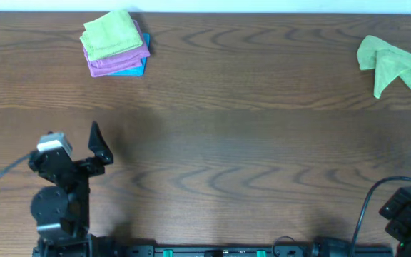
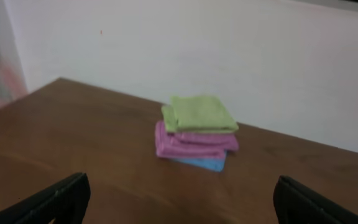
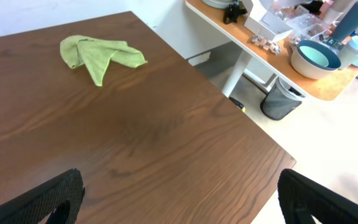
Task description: Fold the cloth
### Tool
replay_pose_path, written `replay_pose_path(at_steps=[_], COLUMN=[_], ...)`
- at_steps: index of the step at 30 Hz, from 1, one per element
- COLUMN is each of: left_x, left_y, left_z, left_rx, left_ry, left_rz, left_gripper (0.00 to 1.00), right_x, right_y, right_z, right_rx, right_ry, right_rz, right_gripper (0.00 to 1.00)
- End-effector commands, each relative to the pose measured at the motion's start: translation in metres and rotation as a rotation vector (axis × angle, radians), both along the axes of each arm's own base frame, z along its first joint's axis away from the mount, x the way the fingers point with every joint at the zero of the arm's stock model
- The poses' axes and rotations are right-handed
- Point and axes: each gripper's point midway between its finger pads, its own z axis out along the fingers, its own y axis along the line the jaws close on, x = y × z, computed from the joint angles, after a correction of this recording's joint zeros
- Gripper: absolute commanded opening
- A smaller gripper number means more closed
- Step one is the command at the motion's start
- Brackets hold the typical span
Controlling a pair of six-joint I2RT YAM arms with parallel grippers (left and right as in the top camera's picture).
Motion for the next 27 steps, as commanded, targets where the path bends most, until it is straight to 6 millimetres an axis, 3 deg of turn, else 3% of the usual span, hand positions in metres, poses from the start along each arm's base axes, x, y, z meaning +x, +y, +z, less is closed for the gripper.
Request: replay_pose_path(at_steps=[1,11,19,27], left_x=[-0.006,-0.009,-0.006,-0.002], left_y=[0.009,0.017,-0.001,-0.005], left_z=[-0.012,-0.040,-0.048,-0.074], left_rx=[-0.074,-0.136,0.097,0.062], left_ry=[-0.030,-0.024,0.032,0.048], left_rz=[0.063,0.122,-0.016,-0.038], left_gripper=[0.95,0.95,0.95,0.95], right_x=[-0.003,-0.003,-0.003,-0.003], right_y=[-0.002,-0.002,-0.002,-0.002], right_z=[0.001,0.001,0.001,0.001], right_rx=[0.000,0.000,0.000,0.000], right_ry=[-0.011,-0.011,-0.011,-0.011], right_rz=[-0.018,-0.018,-0.018,-0.018], right_gripper=[0.99,0.99,0.99,0.99])
